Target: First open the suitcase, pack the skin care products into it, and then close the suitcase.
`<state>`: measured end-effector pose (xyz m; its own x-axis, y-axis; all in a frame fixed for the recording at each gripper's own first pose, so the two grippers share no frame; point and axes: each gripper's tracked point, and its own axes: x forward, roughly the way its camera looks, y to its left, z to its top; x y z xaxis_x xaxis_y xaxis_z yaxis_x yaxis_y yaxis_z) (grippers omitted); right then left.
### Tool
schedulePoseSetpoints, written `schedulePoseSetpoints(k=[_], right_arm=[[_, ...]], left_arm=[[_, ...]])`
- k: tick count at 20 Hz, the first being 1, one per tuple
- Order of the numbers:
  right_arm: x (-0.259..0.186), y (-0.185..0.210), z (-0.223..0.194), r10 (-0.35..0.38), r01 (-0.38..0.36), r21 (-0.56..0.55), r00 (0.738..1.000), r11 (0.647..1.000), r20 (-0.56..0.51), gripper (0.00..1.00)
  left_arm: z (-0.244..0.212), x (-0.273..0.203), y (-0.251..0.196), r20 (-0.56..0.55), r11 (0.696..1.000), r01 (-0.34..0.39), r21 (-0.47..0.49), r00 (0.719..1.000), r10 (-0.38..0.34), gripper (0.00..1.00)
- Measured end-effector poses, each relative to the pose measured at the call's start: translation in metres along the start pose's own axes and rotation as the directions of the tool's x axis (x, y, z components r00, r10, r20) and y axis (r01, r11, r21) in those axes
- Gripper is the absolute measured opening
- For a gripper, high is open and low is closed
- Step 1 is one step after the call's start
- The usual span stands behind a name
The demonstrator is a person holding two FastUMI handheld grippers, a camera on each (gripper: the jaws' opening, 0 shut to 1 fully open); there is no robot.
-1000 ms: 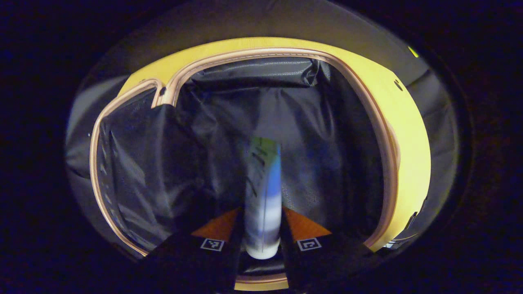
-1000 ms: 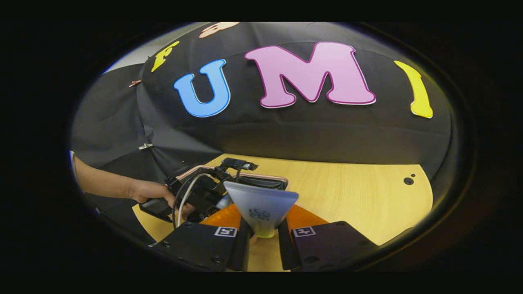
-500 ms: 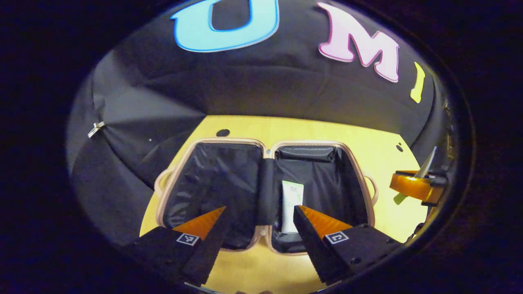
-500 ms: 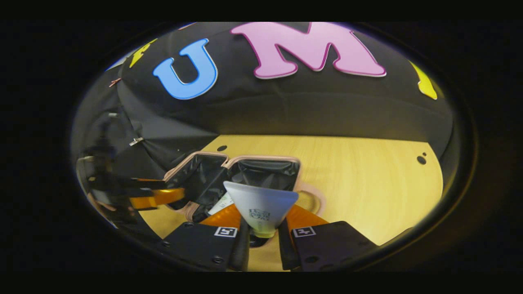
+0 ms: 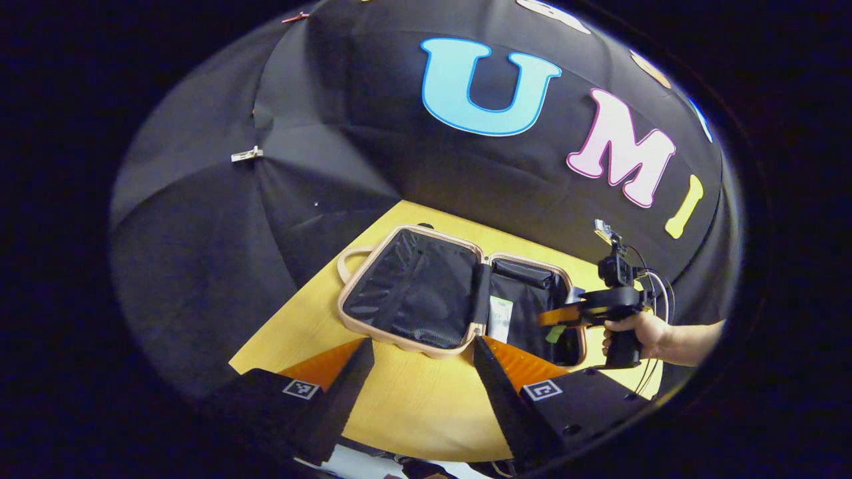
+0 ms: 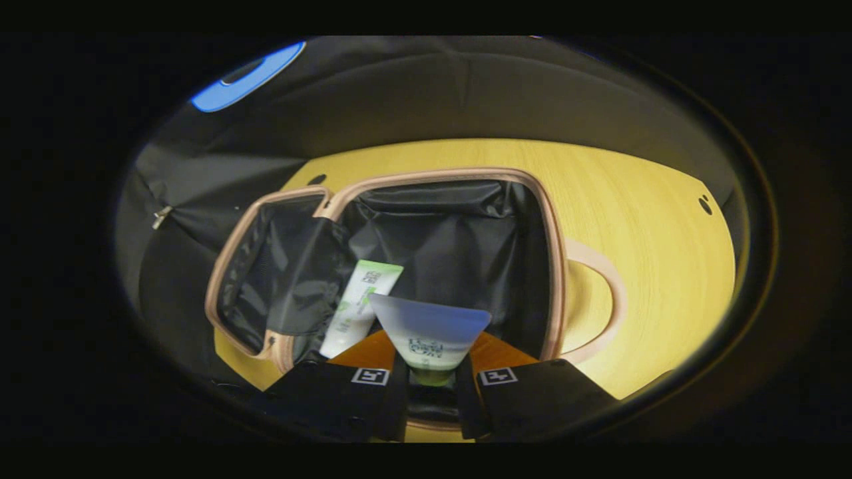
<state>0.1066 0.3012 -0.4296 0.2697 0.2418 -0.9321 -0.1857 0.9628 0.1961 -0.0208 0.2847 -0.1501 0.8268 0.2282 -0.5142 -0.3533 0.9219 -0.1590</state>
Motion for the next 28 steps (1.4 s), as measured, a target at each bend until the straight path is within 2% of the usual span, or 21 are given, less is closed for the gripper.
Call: schedulePoseSetpoints(k=[1, 2, 3, 4, 5, 6, 8, 10, 11, 12, 13, 15, 16, 17, 18, 22, 24, 26, 27, 28], right_arm=[[0.006, 0.000, -0.006, -0.014, 0.015, 0.013, 0.999, 1.000, -0.029, 0.26], [0.012, -0.002, -0.011, -0.029, 0.030, 0.014, 0.998, 0.999, -0.049, 0.34], [0.015, -0.006, -0.014, -0.050, 0.050, 0.005, 0.997, 0.999, -0.059, 0.34], [0.019, -0.008, -0.016, -0.060, 0.061, 0.000, 0.996, 0.998, -0.069, 0.26], [0.018, -0.006, -0.017, -0.064, 0.065, 0.005, 0.995, 0.998, -0.074, 0.37], [0.015, -0.003, -0.012, -0.058, 0.059, 0.017, 0.997, 0.998, -0.058, 0.40], [0.002, 0.007, -0.005, -0.034, 0.034, 0.027, 0.999, 0.999, -0.022, 0.70], [-0.021, 0.011, 0.004, -0.016, 0.018, -0.022, 0.998, 1.000, 0.056, 1.00], [-0.038, 0.013, 0.009, -0.007, 0.012, -0.051, 0.995, 0.999, 0.103, 0.90], [-0.056, 0.013, 0.014, 0.003, 0.008, -0.075, 0.988, 0.997, 0.153, 0.91], [-0.076, 0.013, 0.017, 0.012, 0.007, -0.093, 0.979, 0.996, 0.202, 0.98], [-0.118, 0.007, 0.022, 0.018, 0.016, -0.109, 0.953, 0.994, 0.303, 0.98], [-0.142, 0.001, 0.025, 0.016, 0.022, -0.104, 0.934, 0.994, 0.356, 0.94], [-0.166, -0.005, 0.027, 0.010, 0.030, -0.091, 0.914, 0.995, 0.407, 0.98], [-0.188, -0.013, 0.029, -0.002, 0.039, -0.072, 0.889, 0.997, 0.457, 0.98], [-0.278, -0.062, 0.021, -0.111, 0.110, 0.039, 0.783, 0.993, 0.612, 0.97], [-0.312, -0.087, 0.008, -0.181, 0.155, 0.098, 0.736, 0.983, 0.652, 0.97], [-0.339, -0.116, -0.013, -0.261, 0.219, 0.147, 0.710, 0.965, 0.655, 0.97], [-0.350, -0.124, -0.024, -0.292, 0.240, 0.170, 0.703, 0.956, 0.649, 0.97], [-0.360, -0.133, -0.034, -0.319, 0.256, 0.193, 0.696, 0.947, 0.643, 0.97]], left_arm=[[-0.006, -0.005, 0.006, -0.009, 1.000, -0.006, -0.003, 1.000, 0.005, 0.95], [-0.012, -0.006, 0.012, -0.014, 1.000, -0.011, -0.003, 1.000, 0.011, 0.95], [-0.015, -0.009, 0.016, -0.017, 1.000, -0.017, -0.001, 1.000, 0.017, 0.95], [-0.017, -0.013, 0.022, -0.017, 1.000, -0.023, 0.001, 1.000, 0.023, 0.95], [-0.017, -0.014, 0.028, -0.016, 1.000, -0.030, 0.004, 0.999, 0.030, 0.95], [-0.018, -0.014, 0.034, -0.013, 0.999, -0.037, 0.005, 0.999, 0.037, 0.95], [-0.015, -0.010, 0.048, -0.003, 0.998, -0.055, 0.006, 0.999, 0.055, 0.95], [-0.002, 0.000, 0.064, 0.025, 0.998, -0.066, 0.005, 0.998, 0.066, 0.95], [0.005, 0.008, 0.074, 0.034, 0.997, -0.076, 0.003, 0.997, 0.076, 0.95], [0.013, 0.020, 0.084, 0.043, 0.996, -0.084, 0.005, 0.996, 0.084, 0.95], [0.024, 0.033, 0.096, 0.054, 0.996, -0.091, 0.005, 0.994, 0.091, 0.95], [0.043, 0.064, 0.111, 0.055, 0.996, -0.083, 0.013, 0.995, 0.082, 0.95], [0.052, 0.084, 0.119, 0.055, 0.997, -0.073, 0.018, 0.996, 0.072, 0.95], [0.060, 0.104, 0.126, 0.044, 0.998, -0.062, 0.016, 0.997, 0.061, 0.95], [0.066, 0.125, 0.131, 0.032, 0.999, -0.043, 0.002, 0.999, 0.043, 0.95], [0.073, 0.210, 0.152, -0.031, 0.999, 0.011, -0.033, 0.999, -0.012, 0.94], [0.066, 0.242, 0.160, -0.083, 0.997, 0.025, -0.075, 0.996, -0.032, 0.94], [0.062, 0.269, 0.162, -0.111, 0.991, 0.038, -0.131, 0.992, -0.053, 0.93], [0.065, 0.280, 0.163, -0.097, 0.986, 0.048, -0.159, 0.993, -0.064, 0.86], [0.064, 0.288, 0.159, -0.089, 0.979, 0.071, -0.191, 0.992, -0.090, 0.91]])
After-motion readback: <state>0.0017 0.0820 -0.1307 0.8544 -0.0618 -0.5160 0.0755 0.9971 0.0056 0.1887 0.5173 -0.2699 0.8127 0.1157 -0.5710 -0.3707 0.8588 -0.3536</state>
